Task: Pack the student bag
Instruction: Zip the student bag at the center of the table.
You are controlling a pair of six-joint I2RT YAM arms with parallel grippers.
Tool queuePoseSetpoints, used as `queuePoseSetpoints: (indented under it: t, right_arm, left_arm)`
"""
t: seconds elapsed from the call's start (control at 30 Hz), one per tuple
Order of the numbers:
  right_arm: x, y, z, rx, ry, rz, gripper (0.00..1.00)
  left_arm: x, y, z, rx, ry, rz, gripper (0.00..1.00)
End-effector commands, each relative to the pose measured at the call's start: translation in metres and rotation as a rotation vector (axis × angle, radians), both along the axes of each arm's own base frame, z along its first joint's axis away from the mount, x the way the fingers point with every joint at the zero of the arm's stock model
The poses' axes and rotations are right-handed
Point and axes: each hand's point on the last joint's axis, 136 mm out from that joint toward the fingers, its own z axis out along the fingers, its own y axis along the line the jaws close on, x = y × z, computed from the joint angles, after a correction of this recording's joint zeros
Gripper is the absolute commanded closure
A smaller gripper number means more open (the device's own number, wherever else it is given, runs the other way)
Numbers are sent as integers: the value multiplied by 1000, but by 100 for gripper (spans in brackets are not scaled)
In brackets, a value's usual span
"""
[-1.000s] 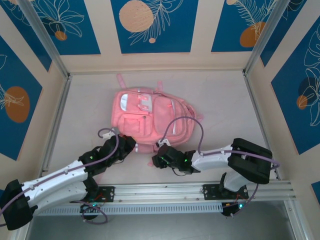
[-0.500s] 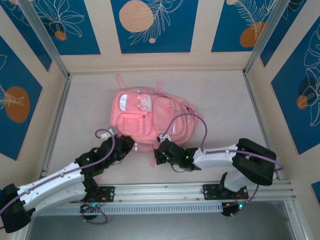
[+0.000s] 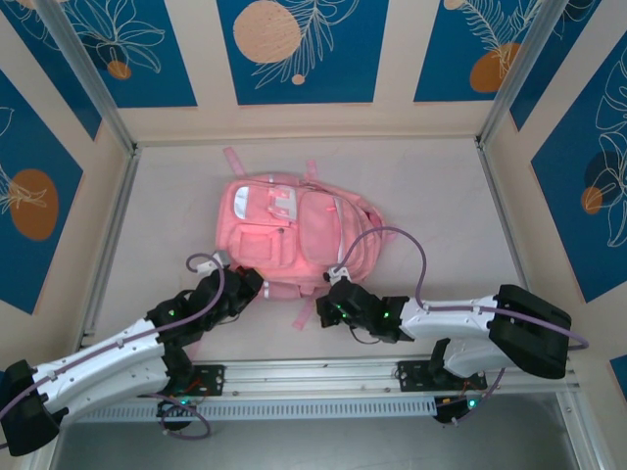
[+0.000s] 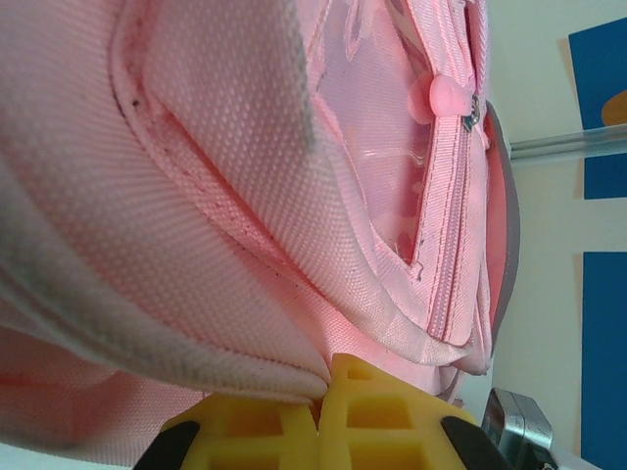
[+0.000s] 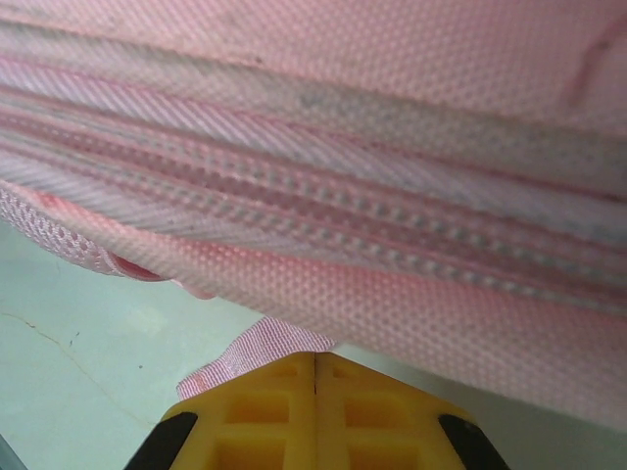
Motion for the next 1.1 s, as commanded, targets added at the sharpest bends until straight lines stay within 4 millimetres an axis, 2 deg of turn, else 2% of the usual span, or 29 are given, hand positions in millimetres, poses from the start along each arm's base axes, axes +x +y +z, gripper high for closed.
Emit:
queuePoseSetpoints:
  t: [0.0,0.13,0.2,0.43,0.6,0.7,0.83,1.07]
  right_arm:
    - [3,-1,-1,9,-4,-15,97]
    - [3,7,-3,27,-12,3,77]
    - [3,13,-2,42,-23,14,71]
    - [8,37,-5,44,-37,41,59]
    - [21,41,-15,-7,-59,8,55]
    - [28,40,-24,-50,-96,2,58]
    - [35,42,-30,-64,-149,14,70]
    - [41,47,-11,9,-240,14,96]
  left_arm:
    - [-5,-2,6,-16,-12,-22,100]
    - [-5,-2,8,-22,-15,-20,100]
    - [-5,-3,9,-27,-17,-22,100]
    - [-5,-3,12,-32,-20,-26,100]
    - [-6,-4,12,-34,-18,-28,100]
    - [-6,-3,12,-34,-17,-30,100]
    - [-7,-2,10,-34,-13,-29,100]
    - [-7,-5,9,-37,-8,-39,100]
